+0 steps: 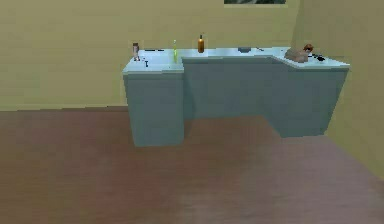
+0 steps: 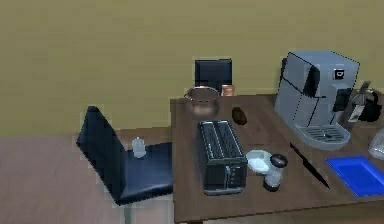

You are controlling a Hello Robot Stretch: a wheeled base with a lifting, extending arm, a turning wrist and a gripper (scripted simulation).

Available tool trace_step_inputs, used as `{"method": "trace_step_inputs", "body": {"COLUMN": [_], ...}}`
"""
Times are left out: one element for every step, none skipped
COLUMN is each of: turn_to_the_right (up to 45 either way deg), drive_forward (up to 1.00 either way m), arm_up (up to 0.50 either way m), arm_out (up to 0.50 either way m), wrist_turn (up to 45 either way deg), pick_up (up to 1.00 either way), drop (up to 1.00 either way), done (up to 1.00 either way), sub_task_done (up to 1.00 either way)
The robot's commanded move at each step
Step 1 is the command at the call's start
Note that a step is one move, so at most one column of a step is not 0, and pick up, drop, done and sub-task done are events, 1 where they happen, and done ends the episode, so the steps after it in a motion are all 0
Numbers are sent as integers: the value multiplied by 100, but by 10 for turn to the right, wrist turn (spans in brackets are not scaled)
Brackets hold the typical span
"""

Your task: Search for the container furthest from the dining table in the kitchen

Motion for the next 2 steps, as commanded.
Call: {"method": "trace_step_inputs", "body": {"turn_to_the_right": [-90,0], "drive_forward": [0,20], "arm_up": [0,0], "arm_out": [0,0], "wrist_turn": [0,0], "pick_up": [0,0], "drop": [0,0], "done": [0,0], "sub_task_done": [0,0]}}
